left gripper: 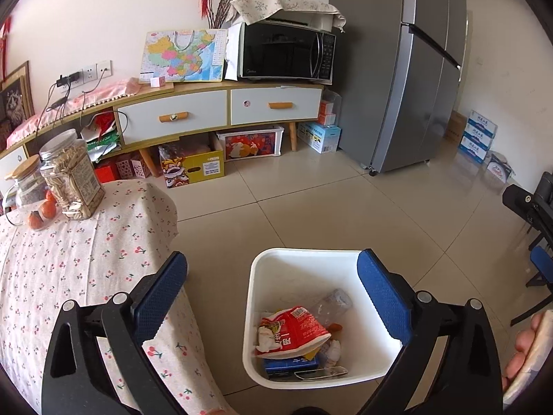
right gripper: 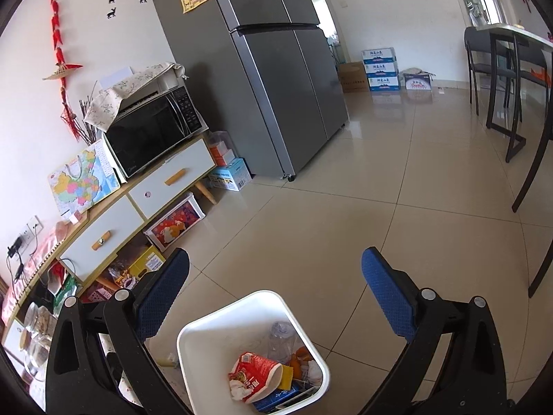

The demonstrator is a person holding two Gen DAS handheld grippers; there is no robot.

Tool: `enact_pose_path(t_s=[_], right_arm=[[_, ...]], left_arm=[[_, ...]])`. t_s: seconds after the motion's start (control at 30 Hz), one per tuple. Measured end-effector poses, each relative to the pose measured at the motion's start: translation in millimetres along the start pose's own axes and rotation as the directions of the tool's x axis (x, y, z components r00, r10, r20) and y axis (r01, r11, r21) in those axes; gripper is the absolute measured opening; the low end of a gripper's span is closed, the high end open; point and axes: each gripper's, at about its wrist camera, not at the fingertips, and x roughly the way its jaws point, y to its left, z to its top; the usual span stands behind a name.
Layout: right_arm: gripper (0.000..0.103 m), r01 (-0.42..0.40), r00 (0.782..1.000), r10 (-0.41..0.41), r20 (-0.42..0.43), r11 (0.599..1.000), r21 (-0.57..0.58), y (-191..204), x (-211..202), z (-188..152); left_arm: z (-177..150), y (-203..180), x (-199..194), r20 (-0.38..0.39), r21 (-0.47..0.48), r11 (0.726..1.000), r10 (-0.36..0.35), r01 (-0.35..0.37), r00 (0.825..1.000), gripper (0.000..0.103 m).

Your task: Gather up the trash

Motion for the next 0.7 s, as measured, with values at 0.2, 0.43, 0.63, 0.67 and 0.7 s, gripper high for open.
enact_pose_path(t_s=[0.2,0.43,0.63,0.67,0.7], right_arm=[[0.096,-0.077,0.996,0.081,0.037,0.993,-0.087,24.4,-25.2,-13.2],[0.096,-0.118,0.988,0.137,0.070,0.967,-0.227,60.7,-53.7,-36.0],[0.096,-0.163,0.985,0.172,0.000,0.930,-0.329,84.3,-61.9,-64.1],[0.096,-0.173,0.984,0.179,-0.012,0.924,-0.341,88.0,-63.5,-69.8],[0.096,-0.184,0.982,0.188,-0.024,0.918,-0.352,91.7,-65.6,-75.3]], left_arm=[[-7.0,42.4,-28.9,0.010,-0.060,0.997,0.051,-0.051,0.999,0.096],[-18.5,92.0,-65.0,0.036,-0.163,0.978,0.137,-0.130,0.990,0.096],[-28.3,126.7,-90.1,0.024,-0.180,0.946,0.279,-0.270,0.960,0.096],[-31.2,133.6,-93.3,0.016,-0.193,0.942,0.282,-0.274,0.959,0.096],[-34.1,141.3,-96.4,0.009,-0.204,0.939,0.286,-0.278,0.958,0.096]])
